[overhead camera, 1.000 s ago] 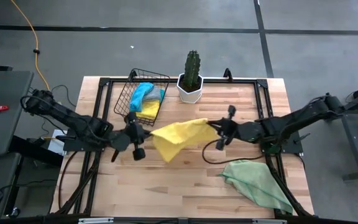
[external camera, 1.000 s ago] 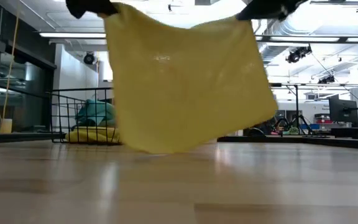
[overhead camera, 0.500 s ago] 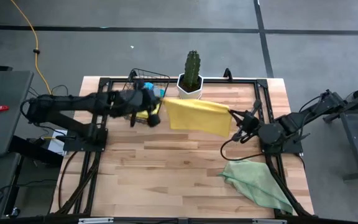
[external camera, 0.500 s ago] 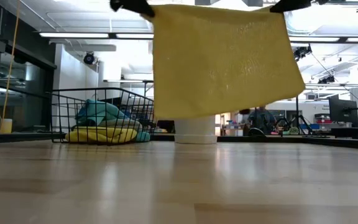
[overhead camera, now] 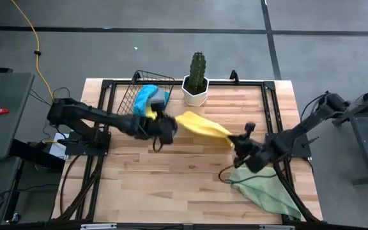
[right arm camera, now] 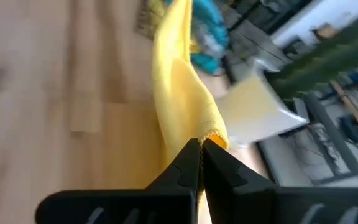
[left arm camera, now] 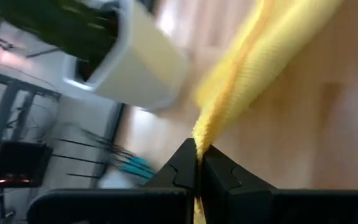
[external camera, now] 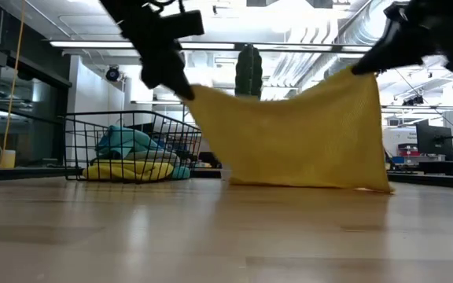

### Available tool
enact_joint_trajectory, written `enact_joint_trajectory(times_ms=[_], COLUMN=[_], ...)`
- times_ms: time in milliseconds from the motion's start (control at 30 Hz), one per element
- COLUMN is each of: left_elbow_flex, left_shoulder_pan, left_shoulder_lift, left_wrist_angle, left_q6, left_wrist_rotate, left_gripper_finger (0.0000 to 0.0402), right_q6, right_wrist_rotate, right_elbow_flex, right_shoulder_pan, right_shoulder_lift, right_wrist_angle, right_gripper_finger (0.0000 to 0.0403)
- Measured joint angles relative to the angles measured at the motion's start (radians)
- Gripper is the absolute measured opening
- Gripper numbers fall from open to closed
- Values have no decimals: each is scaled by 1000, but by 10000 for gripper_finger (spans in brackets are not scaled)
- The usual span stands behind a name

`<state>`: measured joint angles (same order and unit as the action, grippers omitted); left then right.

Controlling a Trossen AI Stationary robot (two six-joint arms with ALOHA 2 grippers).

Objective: Fold microfiber towels
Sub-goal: Fold the yellow microfiber towel on the table

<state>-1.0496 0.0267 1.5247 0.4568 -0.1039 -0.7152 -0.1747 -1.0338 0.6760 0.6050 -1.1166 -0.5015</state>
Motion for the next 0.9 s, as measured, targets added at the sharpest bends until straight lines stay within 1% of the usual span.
enact_joint_trajectory(times_ms=[133, 233, 433, 533, 667, 800, 900], left_elbow_flex=[44, 60, 61, 61, 61, 61, 61], left_shoulder_pan=[-127, -226, -386, -435, -477, -501, -515], left_shoulder_lift=[41, 64, 139, 193, 265, 318, 334], left_wrist_angle=[-13, -15, -14, -12, -17, -19, -20], left_q6=[104, 169, 284, 342, 399, 450, 476], left_wrist_rotate=[-1, -4, 0, 3, 32, 70, 123], left_gripper_finger=[0, 0, 0, 0, 1, 8, 22], right_q6=[-68, -89, -78, -83, -123, -216, -256], right_wrist_rotate=[47, 125, 268, 289, 308, 338, 385], right_elbow_flex=[-4, -3, -2, -2, -2, -2, 0], right_shoulder_pan=[72, 108, 127, 126, 126, 125, 124], right_shoulder_lift=[-132, -224, -404, -468, -520, -526, -521], right_wrist_angle=[65, 151, 338, 405, 462, 469, 468], right_gripper_finger=[0, 0, 0, 0, 0, 3, 26])
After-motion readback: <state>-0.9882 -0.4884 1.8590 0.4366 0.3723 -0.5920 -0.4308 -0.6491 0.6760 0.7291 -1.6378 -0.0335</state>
